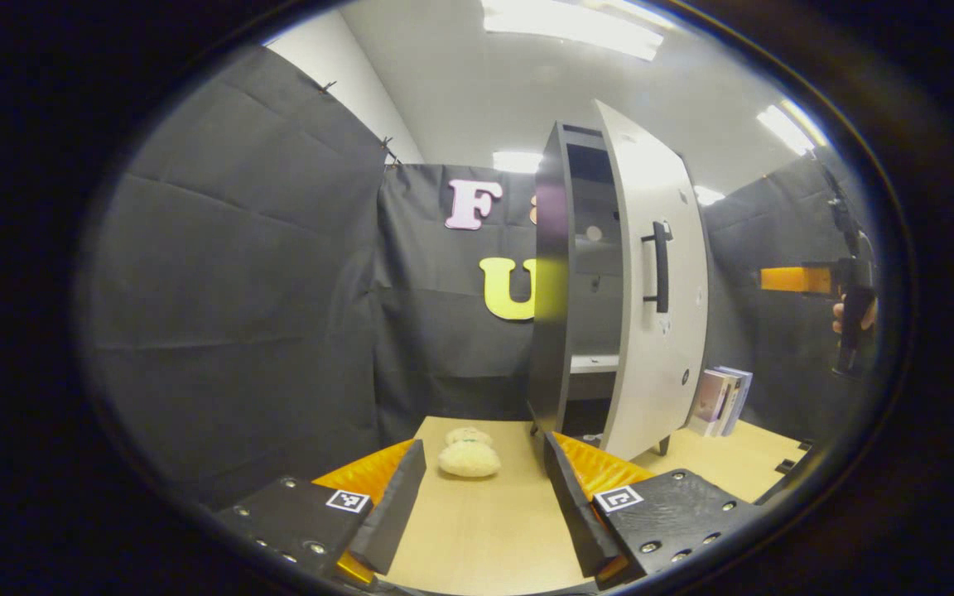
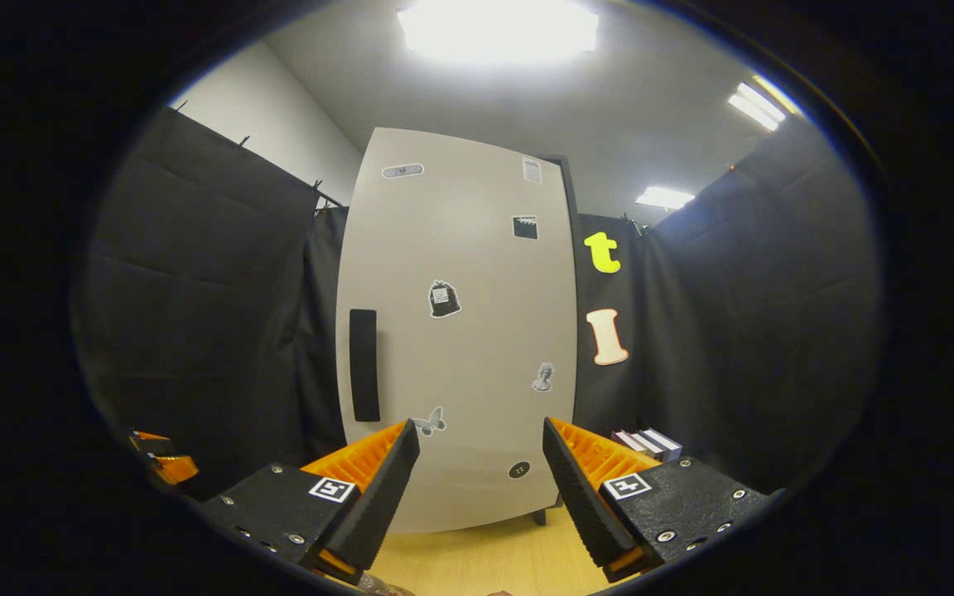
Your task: Open the cabinet door with the right hand, grasp the bottle in the cabinet with the left hand and place it on the coaster, then close the cabinet door with the right hand.
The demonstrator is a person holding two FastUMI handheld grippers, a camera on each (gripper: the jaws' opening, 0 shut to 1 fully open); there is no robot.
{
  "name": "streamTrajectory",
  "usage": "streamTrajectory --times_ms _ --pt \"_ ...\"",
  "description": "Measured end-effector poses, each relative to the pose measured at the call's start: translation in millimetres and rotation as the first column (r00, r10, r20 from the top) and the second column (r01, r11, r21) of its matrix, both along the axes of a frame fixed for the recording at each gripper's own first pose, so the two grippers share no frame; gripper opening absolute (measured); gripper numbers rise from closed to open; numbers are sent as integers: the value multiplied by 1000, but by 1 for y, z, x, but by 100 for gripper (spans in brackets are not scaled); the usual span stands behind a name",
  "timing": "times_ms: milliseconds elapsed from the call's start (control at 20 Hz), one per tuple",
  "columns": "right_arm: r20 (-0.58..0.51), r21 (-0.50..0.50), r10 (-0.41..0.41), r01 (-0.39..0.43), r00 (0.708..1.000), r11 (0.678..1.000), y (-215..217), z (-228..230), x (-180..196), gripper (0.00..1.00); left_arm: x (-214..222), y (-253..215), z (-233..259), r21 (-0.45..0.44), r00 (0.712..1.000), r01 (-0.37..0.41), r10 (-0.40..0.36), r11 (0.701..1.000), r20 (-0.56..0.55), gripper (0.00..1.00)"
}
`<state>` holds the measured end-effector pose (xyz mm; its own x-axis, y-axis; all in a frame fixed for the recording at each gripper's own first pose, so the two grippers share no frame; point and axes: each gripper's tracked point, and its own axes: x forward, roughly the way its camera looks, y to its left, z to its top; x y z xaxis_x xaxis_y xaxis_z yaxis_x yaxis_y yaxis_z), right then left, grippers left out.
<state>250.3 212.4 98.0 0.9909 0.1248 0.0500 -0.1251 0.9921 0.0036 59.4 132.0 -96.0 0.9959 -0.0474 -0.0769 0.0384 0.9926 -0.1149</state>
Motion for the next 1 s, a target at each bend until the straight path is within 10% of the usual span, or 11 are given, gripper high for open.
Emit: streamTrajectory --times_ms 1000 --pt "-58 65 -72 76 996 995 -63 -28 -40 93 -39 -124 70 53 998 30 -32 998 50 87"
